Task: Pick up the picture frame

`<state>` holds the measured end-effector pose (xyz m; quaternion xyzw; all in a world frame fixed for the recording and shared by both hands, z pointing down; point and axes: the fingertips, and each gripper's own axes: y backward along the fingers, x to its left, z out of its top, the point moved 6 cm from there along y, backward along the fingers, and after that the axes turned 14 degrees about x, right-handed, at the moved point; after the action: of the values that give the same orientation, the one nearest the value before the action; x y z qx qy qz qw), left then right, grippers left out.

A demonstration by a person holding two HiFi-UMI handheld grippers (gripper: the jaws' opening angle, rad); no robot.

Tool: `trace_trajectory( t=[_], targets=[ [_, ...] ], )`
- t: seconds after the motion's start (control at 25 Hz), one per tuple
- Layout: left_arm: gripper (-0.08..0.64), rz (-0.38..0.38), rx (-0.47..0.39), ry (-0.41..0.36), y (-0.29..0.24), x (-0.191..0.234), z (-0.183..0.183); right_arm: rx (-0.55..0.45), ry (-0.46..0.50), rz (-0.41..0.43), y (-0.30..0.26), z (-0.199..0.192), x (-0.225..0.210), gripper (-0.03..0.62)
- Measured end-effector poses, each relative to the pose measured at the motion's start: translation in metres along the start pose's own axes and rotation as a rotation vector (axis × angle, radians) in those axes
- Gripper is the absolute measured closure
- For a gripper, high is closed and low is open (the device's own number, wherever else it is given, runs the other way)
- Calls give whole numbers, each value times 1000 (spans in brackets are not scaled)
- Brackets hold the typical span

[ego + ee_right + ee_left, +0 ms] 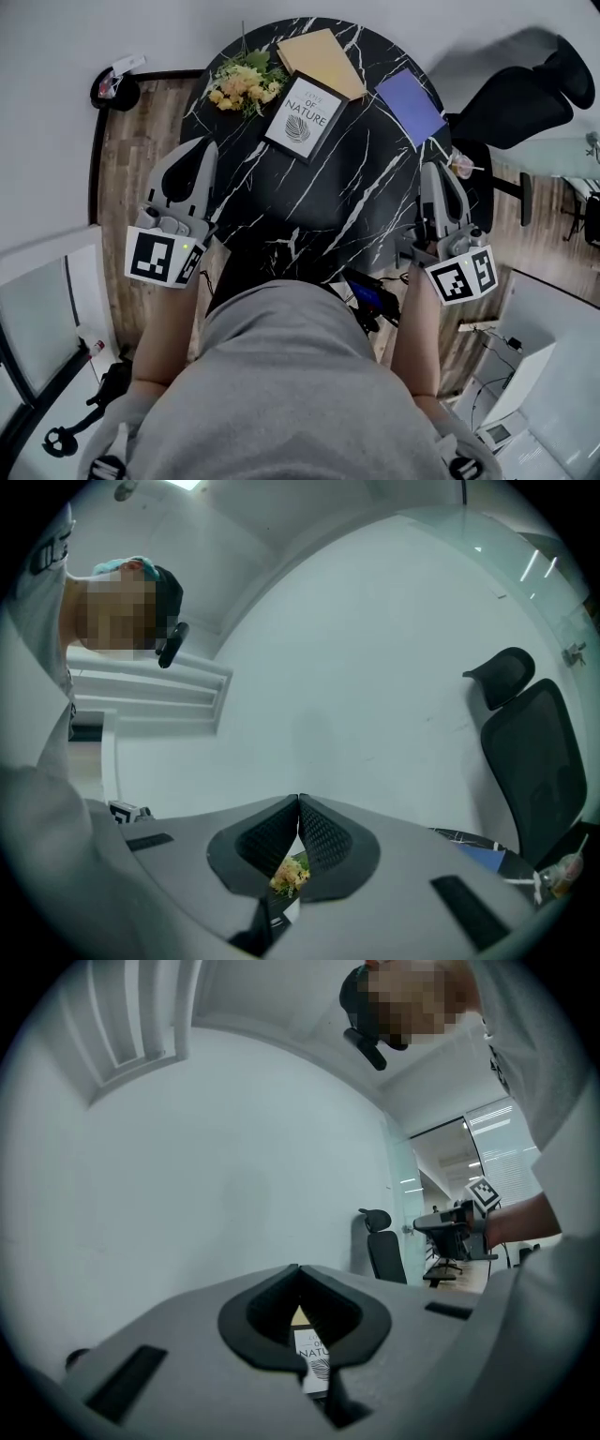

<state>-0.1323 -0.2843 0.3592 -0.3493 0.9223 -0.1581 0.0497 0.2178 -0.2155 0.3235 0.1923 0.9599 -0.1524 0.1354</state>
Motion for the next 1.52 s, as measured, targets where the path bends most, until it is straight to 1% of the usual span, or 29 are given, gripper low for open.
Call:
trace_trajectory(
  t=[0.28,0.44,0.64,0.68,0.84,1.12,1.36,1.44,1.52],
  targets=[
    [554,35,-5,13,2,-2,-3,9,9,40,-10,2,-3,566],
    [554,33,8,18,-1,-1,-7,15,3,41,-15,-1,-7,566],
    [554,31,22,23,-2,1,-13,46,-8,51,-24,-10,-11,566],
    [554,32,25,24,-2,2,-14,48,-24,59,-26,-12,-12,566],
    [554,34,33,25,-4,4,-18,24,-156,120,-37,-16,-20,566],
    [554,38,49,36,-12,5,-27,104,-187,159,-68,-35,-39,566],
    [554,39,66,33,-23,5,-33,180,-262,199,-97,-68,-55,566],
    [554,38,68,33,-27,5,-34,198,-285,197,-105,-78,-61,566],
    [554,42,67,36,-30,5,-35,229,-295,168,-114,-90,-68,566]
  ],
)
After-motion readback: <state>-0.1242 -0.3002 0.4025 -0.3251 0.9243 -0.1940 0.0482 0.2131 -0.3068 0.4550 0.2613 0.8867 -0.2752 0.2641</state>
